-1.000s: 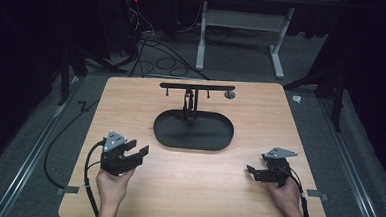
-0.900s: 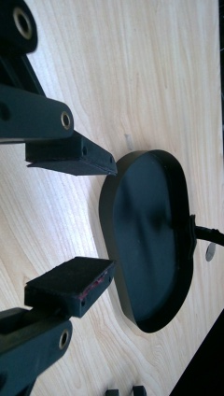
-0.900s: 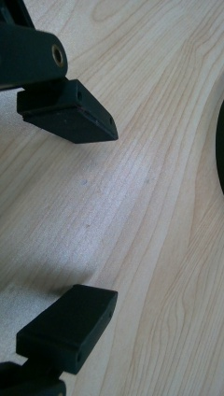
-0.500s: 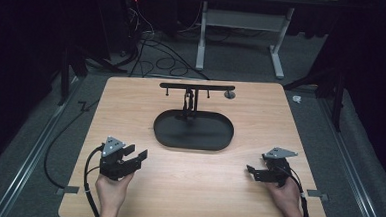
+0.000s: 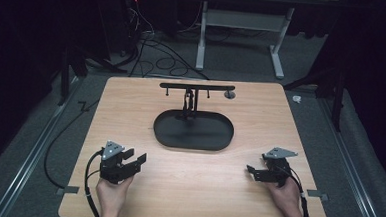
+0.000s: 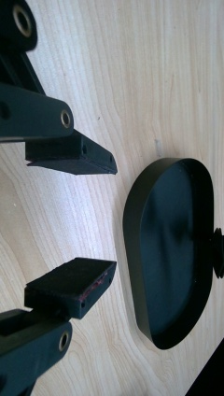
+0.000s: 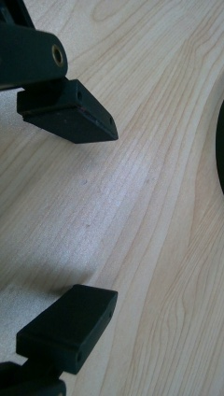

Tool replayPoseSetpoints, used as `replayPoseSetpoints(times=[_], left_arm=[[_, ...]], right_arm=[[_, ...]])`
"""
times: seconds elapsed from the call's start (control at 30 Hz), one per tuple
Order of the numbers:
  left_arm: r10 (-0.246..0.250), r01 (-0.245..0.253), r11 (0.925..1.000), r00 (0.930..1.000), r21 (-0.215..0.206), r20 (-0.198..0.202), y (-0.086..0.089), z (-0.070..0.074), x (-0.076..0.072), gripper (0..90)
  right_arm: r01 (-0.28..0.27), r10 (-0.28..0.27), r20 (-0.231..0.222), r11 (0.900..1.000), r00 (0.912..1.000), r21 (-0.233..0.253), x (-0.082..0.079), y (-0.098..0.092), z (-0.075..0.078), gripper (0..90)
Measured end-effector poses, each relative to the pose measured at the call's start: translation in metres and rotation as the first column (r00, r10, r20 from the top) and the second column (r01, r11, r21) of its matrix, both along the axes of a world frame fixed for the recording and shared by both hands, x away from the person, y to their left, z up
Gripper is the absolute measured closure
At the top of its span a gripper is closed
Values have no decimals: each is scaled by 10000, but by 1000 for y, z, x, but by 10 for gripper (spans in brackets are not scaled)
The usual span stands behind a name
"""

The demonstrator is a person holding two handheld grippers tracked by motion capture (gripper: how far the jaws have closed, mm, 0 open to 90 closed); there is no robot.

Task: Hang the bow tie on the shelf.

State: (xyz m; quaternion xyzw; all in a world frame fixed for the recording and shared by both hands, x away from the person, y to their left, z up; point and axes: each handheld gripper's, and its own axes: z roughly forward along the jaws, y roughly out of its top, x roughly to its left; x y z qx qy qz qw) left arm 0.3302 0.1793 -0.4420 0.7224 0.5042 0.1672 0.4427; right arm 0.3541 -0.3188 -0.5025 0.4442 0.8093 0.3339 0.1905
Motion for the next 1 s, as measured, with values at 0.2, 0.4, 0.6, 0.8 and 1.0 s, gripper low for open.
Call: replayPoseSetpoints(times=[0.2,0.4,0.6,0.8,1.0], left_arm=[[117,-117,9999,9999,-35,-123,1,-7,0,468],[245,-248,9997,9994,-91,-245,0,-15,0,468],[309,-313,9995,9988,-82,-387,-2,-24,2,468],[370,-368,9993,9982,41,-481,-5,-31,3,468],[422,-411,9990,9974,201,-579,-7,-36,4,468]], right_arm=[[-1,1,2,10000,10000,-2,0,0,0,207],[-2,2,5,10000,10000,-3,0,0,0,207],[0,0,0,10000,10000,-1,0,0,0,207],[-2,2,1,10000,10000,-2,0,0,0,207],[1,-1,1,10000,10000,0,0,0,0,207]])
